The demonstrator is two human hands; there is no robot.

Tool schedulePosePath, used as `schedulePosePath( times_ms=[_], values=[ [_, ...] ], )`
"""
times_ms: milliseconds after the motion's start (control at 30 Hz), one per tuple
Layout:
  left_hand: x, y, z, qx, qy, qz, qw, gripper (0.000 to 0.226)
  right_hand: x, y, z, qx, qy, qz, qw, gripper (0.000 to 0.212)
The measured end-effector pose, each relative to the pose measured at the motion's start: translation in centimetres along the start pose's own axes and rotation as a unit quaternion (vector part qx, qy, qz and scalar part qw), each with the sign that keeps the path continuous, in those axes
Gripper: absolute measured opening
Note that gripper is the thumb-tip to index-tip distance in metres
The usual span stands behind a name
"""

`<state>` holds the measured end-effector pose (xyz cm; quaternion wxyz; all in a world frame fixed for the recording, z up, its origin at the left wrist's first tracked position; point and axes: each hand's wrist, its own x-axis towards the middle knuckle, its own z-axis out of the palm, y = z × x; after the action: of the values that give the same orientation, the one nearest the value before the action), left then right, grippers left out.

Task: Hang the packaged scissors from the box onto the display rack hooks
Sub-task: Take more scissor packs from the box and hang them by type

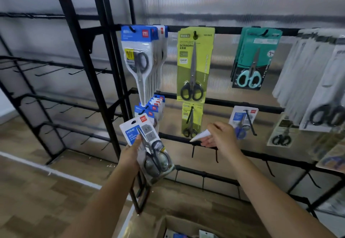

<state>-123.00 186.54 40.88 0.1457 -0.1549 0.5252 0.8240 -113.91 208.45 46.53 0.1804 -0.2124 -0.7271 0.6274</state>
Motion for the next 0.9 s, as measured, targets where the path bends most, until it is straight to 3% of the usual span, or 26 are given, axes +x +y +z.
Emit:
schedulePosePath(
  times_ms=[233,300,400,500,600,733,900],
  values=[
    [-0.5,-0.3,-0.6,0.041,0.015,0.002,0.999,0.024,-1.1,-0.3,-1.0,-0.214,-0.11,0.048,0.97,0.027],
    [-0.5,-0.5,-0.5,0.039,0.01,-0.002,0.999,0.018,-1.0,-0.1,-1.2,-0.332,-0.149,0.065,0.929,0.026],
    [-0.4,-0.8,-0.3,0.061,0.002,-0.004,0.998,0.021,-0.6,0.8,-1.6,-0.547,-0.154,0.031,0.822,0.03],
    [-0.2,-1.2,0.2,0.083,-0.002,0.004,0.997,0.027,-0.3,2.1,-2.7,-0.607,-0.139,-0.014,0.782,0.041],
    [-0.1,-1.7,0.8,0.106,-0.003,-0.001,0.994,0.032,-0.3,2.9,-3.7,-0.572,-0.134,-0.028,0.808,0.049],
    [0.0,-2.5,1.4,0.109,-0.001,-0.018,0.994,0.028,-0.7,3.9,-4.6,-0.492,-0.118,-0.103,0.856,0.042],
    [-0.2,-2.8,2.0,0.11,0.0,-0.017,0.994,0.026,-1.2,4.1,-4.2,-0.29,-0.026,-0.137,0.947,0.028]
  ],
)
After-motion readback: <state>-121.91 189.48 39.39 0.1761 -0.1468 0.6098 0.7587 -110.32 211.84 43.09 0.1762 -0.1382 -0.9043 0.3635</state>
